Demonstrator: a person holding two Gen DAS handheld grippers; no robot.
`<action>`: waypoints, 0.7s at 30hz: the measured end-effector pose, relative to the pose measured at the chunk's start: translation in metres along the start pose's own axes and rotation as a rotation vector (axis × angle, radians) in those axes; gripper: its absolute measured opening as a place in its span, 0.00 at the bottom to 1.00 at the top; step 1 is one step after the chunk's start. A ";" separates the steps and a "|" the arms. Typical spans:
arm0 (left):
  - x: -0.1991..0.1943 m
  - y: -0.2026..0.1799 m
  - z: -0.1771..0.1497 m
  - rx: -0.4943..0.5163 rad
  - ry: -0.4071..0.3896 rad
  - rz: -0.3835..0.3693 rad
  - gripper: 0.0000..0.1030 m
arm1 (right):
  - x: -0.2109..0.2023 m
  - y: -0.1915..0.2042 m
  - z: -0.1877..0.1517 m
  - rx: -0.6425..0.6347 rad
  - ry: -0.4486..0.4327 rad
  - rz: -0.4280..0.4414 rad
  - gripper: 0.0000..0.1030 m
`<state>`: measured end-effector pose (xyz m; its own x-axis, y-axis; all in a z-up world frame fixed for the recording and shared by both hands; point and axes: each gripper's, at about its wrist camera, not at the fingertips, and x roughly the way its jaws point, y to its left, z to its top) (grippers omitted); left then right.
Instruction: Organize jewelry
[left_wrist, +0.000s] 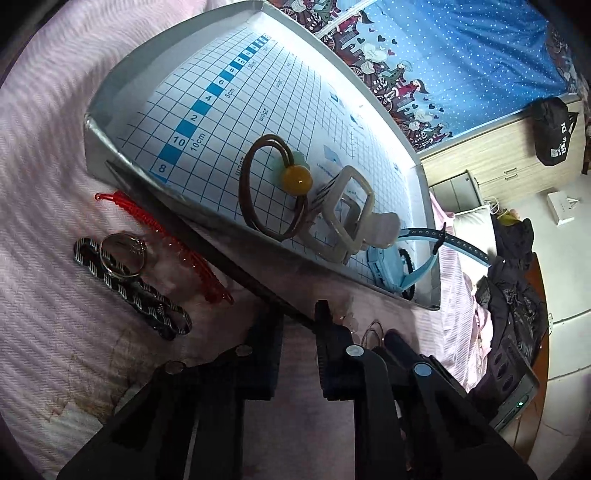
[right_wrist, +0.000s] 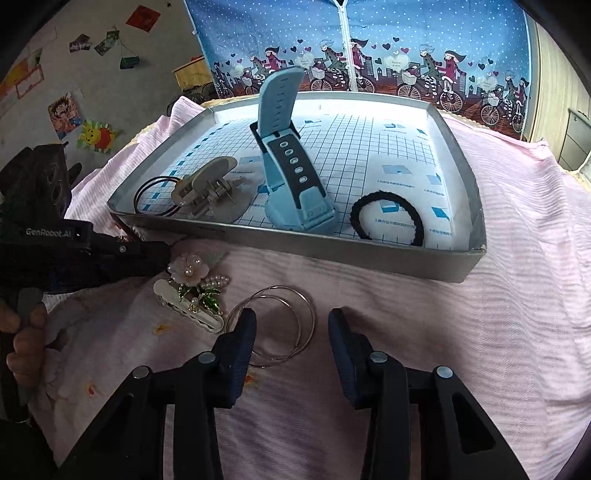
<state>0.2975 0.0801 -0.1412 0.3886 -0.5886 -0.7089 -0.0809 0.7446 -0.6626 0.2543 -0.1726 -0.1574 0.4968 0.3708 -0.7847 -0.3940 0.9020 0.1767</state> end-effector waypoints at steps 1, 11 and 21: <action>-0.002 -0.001 -0.001 0.003 -0.005 -0.004 0.11 | 0.001 0.000 -0.001 0.001 0.006 0.003 0.36; -0.020 -0.026 -0.015 0.115 -0.072 -0.035 0.04 | 0.008 -0.004 -0.003 0.056 0.089 0.038 0.07; -0.037 -0.058 -0.033 0.295 -0.153 0.004 0.03 | -0.015 -0.007 -0.004 0.112 0.014 0.066 0.04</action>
<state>0.2580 0.0483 -0.0843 0.5236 -0.5482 -0.6522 0.1779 0.8190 -0.5456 0.2469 -0.1856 -0.1491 0.4618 0.4274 -0.7772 -0.3360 0.8952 0.2927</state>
